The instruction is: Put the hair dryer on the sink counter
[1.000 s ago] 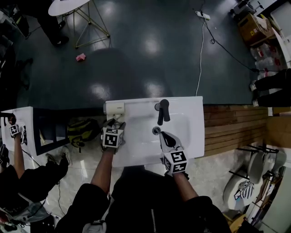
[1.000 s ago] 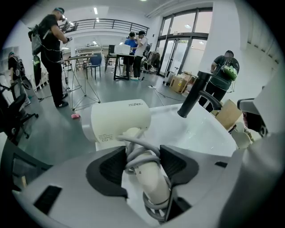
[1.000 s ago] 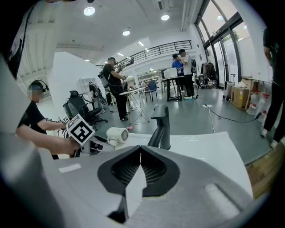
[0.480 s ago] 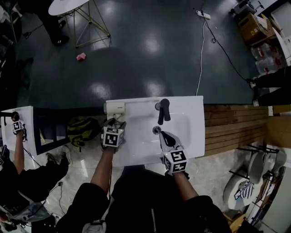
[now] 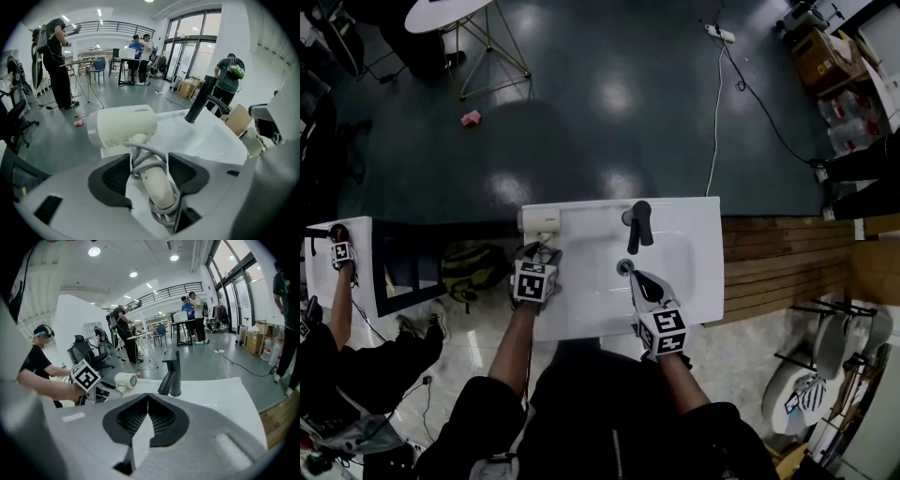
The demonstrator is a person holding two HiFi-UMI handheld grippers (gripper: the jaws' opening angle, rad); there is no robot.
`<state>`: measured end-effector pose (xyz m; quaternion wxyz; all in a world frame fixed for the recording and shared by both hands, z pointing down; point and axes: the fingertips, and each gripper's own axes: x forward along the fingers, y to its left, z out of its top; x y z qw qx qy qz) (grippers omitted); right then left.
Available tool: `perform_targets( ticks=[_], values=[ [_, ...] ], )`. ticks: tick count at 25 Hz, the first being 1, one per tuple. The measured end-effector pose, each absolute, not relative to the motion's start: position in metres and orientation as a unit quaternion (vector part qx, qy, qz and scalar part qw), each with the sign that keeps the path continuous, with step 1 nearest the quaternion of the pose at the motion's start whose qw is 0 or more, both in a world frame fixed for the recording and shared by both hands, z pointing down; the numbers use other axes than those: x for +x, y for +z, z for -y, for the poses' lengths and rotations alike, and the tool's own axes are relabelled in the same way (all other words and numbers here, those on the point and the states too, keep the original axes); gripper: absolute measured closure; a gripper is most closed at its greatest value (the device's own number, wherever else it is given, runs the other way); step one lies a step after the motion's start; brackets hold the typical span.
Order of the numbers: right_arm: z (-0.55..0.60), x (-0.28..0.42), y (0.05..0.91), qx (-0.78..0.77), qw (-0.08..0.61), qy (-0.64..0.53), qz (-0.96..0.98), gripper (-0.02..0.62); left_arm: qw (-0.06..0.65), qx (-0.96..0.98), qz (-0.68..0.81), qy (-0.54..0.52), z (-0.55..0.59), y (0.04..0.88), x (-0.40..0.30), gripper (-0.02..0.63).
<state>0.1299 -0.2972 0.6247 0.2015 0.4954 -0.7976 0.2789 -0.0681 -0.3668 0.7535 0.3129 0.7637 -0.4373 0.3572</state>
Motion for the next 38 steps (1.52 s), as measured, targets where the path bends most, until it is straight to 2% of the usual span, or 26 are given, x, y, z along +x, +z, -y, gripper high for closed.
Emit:
perform_targets(
  ticks=[10, 20, 24, 27, 28, 31, 38],
  values=[
    [0.281, 0.124, 0.621, 0.492, 0.197, 0.272, 0.803, 0.591, 0.318, 0.765, 0.447, 0.337, 0.349, 0.741, -0.074, 0.362],
    [0.260, 0.115, 0.613, 0.484, 0.189, 0.259, 0.814, 0.591, 0.287, 0.777, 0.469, 0.308, 0.333, 0.712, -0.080, 0.366],
    [0.248, 0.113, 0.611, 0.482, 0.188, 0.252, 0.818, 0.591, 0.275, 0.781, 0.473, 0.301, 0.321, 0.706, -0.082, 0.434],
    [0.241, 0.114, 0.610, 0.484, 0.188, 0.244, 0.819, 0.591, 0.265, 0.788, 0.471, 0.295, 0.311, 0.698, -0.080, 0.535],
    [0.239, 0.114, 0.609, 0.485, 0.186, 0.242, 0.819, 0.591, 0.263, 0.790, 0.470, 0.294, 0.307, 0.695, -0.078, 0.548],
    [0.231, 0.115, 0.606, 0.486, 0.183, 0.235, 0.821, 0.591, 0.257, 0.793, 0.469, 0.292, 0.293, 0.689, -0.076, 0.578],
    [0.214, 0.112, 0.596, 0.489, 0.171, 0.220, 0.827, 0.591, 0.239, 0.803, 0.471, 0.274, 0.265, 0.667, -0.072, 0.591]
  ],
)
